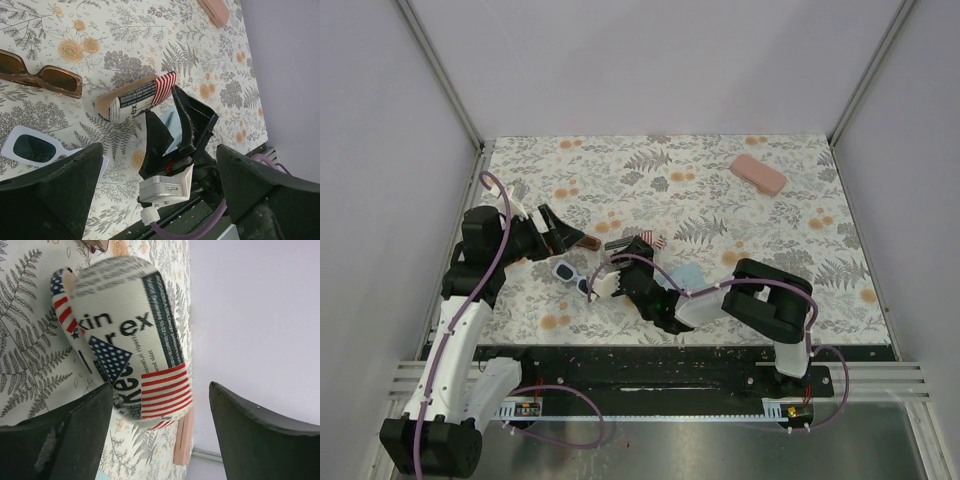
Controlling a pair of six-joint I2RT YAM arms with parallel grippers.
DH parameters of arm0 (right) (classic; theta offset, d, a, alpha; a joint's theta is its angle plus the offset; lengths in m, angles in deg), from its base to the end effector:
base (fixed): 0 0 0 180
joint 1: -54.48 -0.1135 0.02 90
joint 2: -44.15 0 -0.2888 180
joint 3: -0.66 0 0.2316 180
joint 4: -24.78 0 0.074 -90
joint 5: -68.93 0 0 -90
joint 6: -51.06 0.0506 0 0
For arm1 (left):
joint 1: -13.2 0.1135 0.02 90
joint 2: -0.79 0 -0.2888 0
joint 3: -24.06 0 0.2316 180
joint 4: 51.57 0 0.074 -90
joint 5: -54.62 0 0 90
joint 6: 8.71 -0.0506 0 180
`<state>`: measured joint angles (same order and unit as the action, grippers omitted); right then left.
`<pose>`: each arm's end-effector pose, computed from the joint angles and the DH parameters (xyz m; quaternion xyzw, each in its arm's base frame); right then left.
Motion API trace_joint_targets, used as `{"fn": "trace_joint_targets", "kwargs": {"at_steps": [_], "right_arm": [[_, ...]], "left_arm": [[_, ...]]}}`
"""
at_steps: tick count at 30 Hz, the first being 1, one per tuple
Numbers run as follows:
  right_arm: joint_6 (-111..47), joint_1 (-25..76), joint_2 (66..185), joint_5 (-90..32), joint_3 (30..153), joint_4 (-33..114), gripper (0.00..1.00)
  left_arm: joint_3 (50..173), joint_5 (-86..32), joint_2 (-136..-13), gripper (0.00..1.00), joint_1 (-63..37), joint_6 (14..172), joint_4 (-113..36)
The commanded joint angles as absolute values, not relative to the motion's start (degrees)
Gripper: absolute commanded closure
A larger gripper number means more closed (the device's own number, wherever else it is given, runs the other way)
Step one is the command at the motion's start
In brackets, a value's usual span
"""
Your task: Organize the sunglasses
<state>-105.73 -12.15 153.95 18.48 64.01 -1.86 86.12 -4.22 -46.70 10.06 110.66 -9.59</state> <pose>0.1818 0.3395 0.1791 -0.6303 0.4831 -0.2776 0.5406 0.1515 -0.0345 0.3307 -0.0509 0.8333 -0.3604 0.4161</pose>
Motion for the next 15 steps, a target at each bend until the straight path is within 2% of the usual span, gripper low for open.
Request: {"fn": "trace_joint_targets", "kwargs": {"at_steps": [1, 5, 11, 15], "right_arm": [[-102.0, -12.8, 149.8, 20.7, 64.0, -3.1, 0.15], [-94.5, -12.8, 144.3, 18.8, 63.8, 6.5, 0.14], [-74.2, -12.8, 132.7, 13.3, 67.4, 30.1, 0.14], [-62.6, -12.8, 126.7, 12.8, 67.8, 38.0, 0.00]], "left_arm": [[85.8, -2.1, -45.3, 0.01, 10.5, 110.1, -12.0], [85.8, -1.5, -45.7, 0.01, 10.5, 110.5, -12.3], [85.6, -0.8, -45.8, 0.01, 10.5, 111.1, -12.9], [85.5, -0.6, -46.4, 0.01, 10.6, 111.2, -13.3]]}}
